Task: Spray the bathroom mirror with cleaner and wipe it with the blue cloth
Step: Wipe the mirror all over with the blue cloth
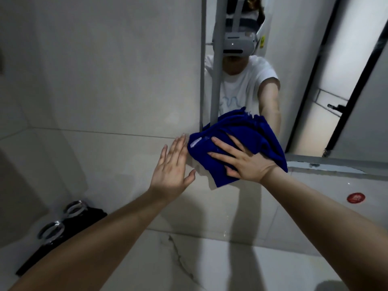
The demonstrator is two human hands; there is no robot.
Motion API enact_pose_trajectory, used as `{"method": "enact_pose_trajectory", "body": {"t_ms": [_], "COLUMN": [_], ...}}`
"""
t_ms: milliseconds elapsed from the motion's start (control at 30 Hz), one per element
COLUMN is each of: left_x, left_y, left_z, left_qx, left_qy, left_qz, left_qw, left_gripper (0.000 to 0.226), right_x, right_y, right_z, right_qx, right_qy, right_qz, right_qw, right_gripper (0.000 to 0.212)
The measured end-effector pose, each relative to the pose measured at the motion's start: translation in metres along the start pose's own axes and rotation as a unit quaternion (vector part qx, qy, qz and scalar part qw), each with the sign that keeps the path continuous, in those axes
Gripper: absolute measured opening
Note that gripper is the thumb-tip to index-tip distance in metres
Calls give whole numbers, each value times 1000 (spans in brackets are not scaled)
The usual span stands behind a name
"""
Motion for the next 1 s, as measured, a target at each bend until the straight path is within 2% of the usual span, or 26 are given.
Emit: {"method": "enact_pose_trajectory", "body": {"t_ms": [267, 500, 867, 1000], "left_x": [26, 49, 61, 67], "left_y": [16, -1, -36, -45], "left_z": [56, 144, 307, 346], "left_qx": [43, 24, -5, -14], "left_qy": [-14, 3, 17, 7], "left_qz": [-19, -25, -46, -41], "left_qw": [999, 999, 999, 999], "left_gripper": [82, 90, 86, 85], "right_x": [-44, -109, -271, -299], "right_y": [23, 47, 75, 85], "right_z": [34, 79, 170, 186], "right_qx": [-19, -17, -2, -6], "right_qy": [44, 49, 83, 82], "right_qz": [-4, -12, -78, -53], "right_qw": [999, 999, 994, 995], "right_gripper": [58, 57, 59, 58]}}
Point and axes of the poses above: each hand's wrist, its own x-axis towards the middle knuckle, its own y-axis out of the back of the hand, z = x × y, the point moved 4 cm from there along x, towards the middle knuckle, and after that the axes turned 7 degrees about z, right-handed, at the moved point
